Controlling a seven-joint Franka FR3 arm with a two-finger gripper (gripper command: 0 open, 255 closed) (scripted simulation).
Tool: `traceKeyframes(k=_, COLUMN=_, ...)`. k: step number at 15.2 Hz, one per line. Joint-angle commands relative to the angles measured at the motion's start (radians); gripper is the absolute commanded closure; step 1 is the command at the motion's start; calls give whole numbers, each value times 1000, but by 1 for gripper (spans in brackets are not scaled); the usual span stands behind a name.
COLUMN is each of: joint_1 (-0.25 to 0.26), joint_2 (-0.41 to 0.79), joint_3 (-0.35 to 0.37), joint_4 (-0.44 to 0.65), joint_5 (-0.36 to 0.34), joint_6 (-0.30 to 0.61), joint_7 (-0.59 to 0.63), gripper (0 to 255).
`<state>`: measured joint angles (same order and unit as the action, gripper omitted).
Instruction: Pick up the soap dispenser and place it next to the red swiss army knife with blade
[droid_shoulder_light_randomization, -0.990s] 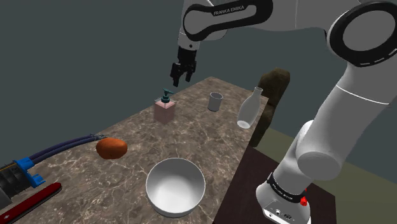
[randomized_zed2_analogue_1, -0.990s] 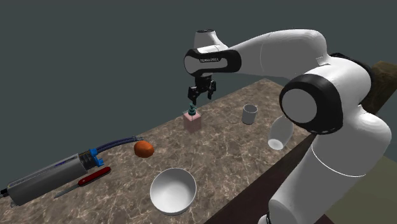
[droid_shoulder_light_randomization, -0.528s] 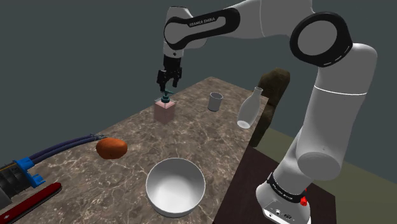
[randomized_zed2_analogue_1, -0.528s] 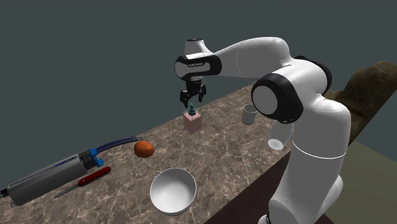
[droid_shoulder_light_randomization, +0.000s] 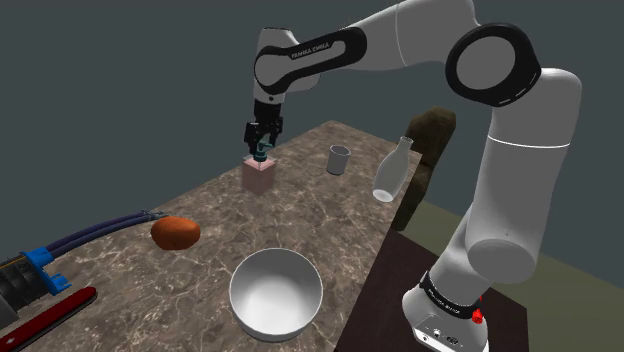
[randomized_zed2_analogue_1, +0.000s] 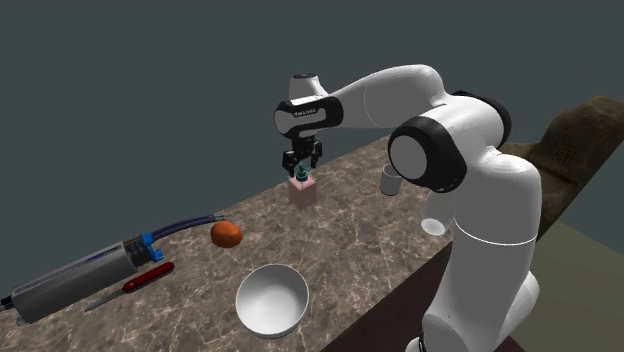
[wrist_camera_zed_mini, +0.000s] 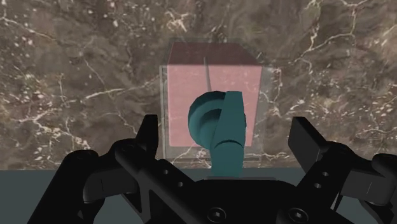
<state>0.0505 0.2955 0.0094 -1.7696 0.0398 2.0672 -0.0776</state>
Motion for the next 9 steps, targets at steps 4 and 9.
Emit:
traceKeyframes(k=4, joint_1=0, joint_2=0, joint_3=0, joint_4=-4, joint_5=0, joint_6=5, joint_7=-1, gripper=0)
traceKeyframes(k=9, joint_1=0, joint_2=0, joint_3=0, joint_4=-4, joint_5=0, joint_6=5, joint_7=-1, gripper=255)
